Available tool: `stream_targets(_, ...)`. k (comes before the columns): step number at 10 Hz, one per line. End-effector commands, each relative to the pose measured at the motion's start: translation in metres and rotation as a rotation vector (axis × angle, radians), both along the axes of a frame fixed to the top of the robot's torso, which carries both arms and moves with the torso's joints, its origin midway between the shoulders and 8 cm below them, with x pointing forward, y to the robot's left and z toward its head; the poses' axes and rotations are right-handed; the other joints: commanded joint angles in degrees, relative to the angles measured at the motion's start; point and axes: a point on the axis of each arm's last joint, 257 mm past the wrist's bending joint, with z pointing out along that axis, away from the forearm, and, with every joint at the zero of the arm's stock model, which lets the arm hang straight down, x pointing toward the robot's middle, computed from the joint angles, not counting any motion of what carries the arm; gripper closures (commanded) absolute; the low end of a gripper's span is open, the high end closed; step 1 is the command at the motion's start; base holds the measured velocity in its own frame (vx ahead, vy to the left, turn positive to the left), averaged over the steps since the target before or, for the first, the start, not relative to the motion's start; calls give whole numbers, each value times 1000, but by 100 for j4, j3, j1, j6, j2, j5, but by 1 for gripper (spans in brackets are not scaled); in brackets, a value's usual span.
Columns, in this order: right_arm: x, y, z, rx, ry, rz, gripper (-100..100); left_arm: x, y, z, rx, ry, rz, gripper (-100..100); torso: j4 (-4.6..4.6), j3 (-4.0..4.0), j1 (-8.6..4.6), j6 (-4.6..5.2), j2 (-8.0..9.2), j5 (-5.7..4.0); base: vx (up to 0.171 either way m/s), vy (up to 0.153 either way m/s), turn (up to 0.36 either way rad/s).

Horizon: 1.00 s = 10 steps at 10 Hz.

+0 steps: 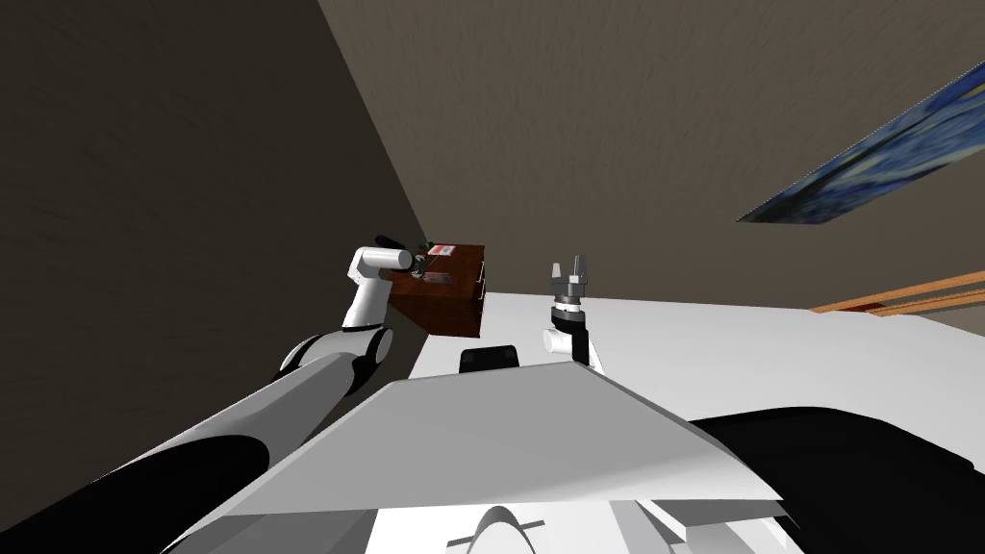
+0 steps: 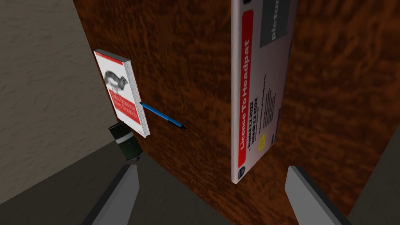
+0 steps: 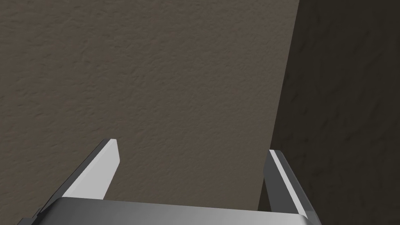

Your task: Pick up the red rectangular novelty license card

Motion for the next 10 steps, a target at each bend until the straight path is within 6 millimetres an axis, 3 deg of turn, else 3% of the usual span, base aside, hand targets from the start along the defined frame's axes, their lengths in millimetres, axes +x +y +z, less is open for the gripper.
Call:
stream_targets(1, 0, 0, 0, 0, 0, 0, 0, 1, 1, 2, -6, 46, 7, -100, 0, 0, 0, 0, 0, 0, 61, 3, -68)
stream_targets(2, 0, 0, 0, 0, 0, 0, 0, -7, 4, -9, -10, 91, 18, -100, 1, 0, 2, 2, -2, -1, 54, 3, -42)
stream_targets(10, 0, 0, 0, 0, 0, 0, 0, -34, 6, -23, -50, 338, 53, -100, 1, 2, 5, -1, 4, 1, 50, 4, -39)
